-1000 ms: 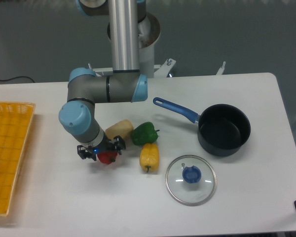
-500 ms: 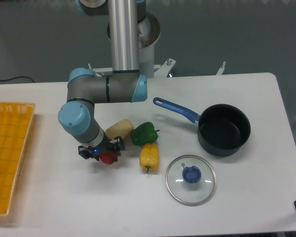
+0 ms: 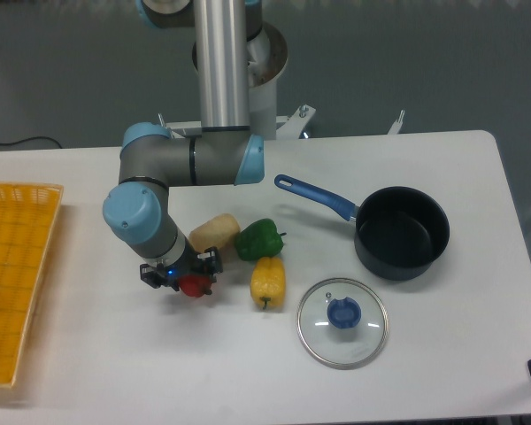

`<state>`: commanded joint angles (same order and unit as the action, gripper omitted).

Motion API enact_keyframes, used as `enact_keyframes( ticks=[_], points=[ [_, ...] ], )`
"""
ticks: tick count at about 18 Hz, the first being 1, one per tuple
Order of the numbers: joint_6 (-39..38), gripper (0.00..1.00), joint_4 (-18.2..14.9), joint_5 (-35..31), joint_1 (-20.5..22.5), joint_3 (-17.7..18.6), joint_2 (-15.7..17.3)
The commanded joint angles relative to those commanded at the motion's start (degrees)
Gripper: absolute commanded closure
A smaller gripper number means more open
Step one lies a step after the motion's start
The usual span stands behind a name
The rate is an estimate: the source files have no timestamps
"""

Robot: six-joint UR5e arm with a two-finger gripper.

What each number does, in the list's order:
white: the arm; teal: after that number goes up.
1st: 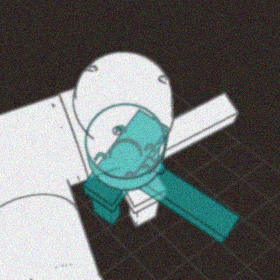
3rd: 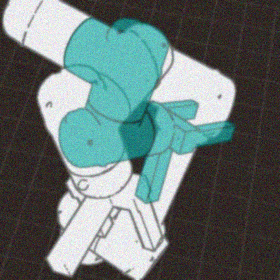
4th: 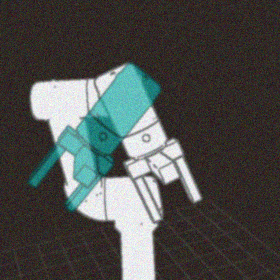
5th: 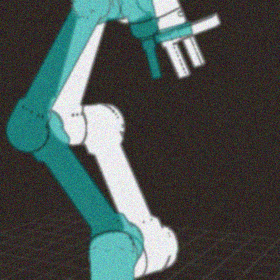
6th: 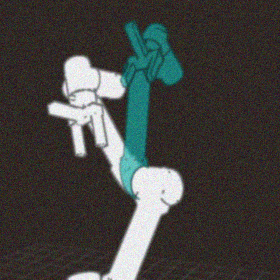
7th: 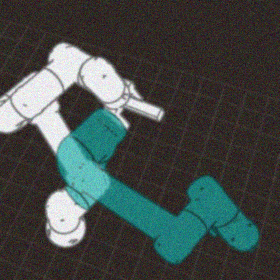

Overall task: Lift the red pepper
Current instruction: 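Close the gripper on the red pepper, then lift the red pepper up off the table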

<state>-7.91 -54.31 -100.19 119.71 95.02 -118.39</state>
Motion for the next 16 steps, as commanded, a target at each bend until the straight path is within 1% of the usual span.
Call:
enact_keyframes(
  ticks=[2,5,7,9,10,13,16],
  points=[
    [0.6,0.43,-1.2,0.0,0.1,-0.5,0.3],
    [5.3,0.45,-3.6,-0.1,0.1,-1.9,0.7],
    [9.7,0.45,-6.6,-0.2,0.5,-4.1,1.1],
    [15.4,0.45,-10.8,-0.2,1.6,-6.2,1.8],
    [18.0,0.45,-12.2,-0.1,2.0,-6.8,2.2],
    [23.1,0.45,-12.8,0.3,3.8,-6.8,3.8],
    [31.0,0.45,-12.8,0.5,5.6,-7.0,4.7]
  ],
)
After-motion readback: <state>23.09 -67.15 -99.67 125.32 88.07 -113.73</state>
